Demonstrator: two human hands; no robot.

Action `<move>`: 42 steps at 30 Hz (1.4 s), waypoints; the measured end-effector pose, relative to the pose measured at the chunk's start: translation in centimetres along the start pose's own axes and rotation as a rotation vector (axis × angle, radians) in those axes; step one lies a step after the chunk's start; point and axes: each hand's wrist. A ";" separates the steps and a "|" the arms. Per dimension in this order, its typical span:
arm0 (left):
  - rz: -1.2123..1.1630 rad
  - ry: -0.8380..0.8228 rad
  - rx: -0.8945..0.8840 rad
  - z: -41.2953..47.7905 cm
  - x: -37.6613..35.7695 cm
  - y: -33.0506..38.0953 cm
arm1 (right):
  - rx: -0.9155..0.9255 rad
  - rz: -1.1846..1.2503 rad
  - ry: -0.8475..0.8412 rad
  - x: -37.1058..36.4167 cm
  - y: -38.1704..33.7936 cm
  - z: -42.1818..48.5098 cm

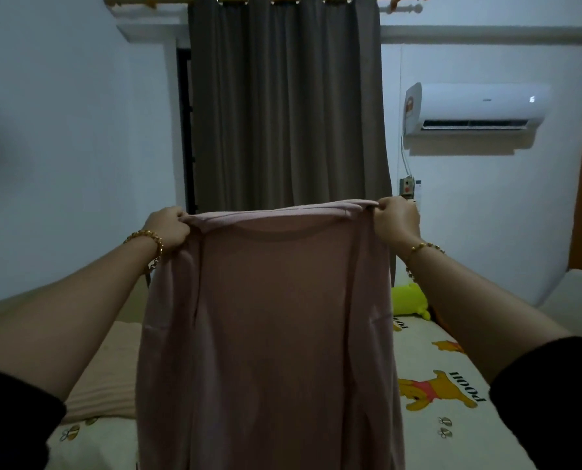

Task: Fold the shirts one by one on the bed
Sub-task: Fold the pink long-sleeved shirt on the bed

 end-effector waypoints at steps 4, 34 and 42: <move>-0.039 -0.085 0.005 0.2 1.0 -1.3 | -0.108 0.195 -0.173 -1.5 -1.5 0.8; -0.434 -0.605 -0.036 -1.5 -7.4 3.4 | 0.019 1.159 -0.917 -7.5 -13.3 -3.3; -0.805 -0.401 0.132 0.6 -7.9 2.9 | -0.027 0.539 -0.916 -11.4 -6.3 -6.5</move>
Point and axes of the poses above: each hand's wrist, its own z-axis towards the middle knuckle, its own x-axis out of the back of the hand, y = z × x, and after that the axes turned 11 degrees about -y, right-handed
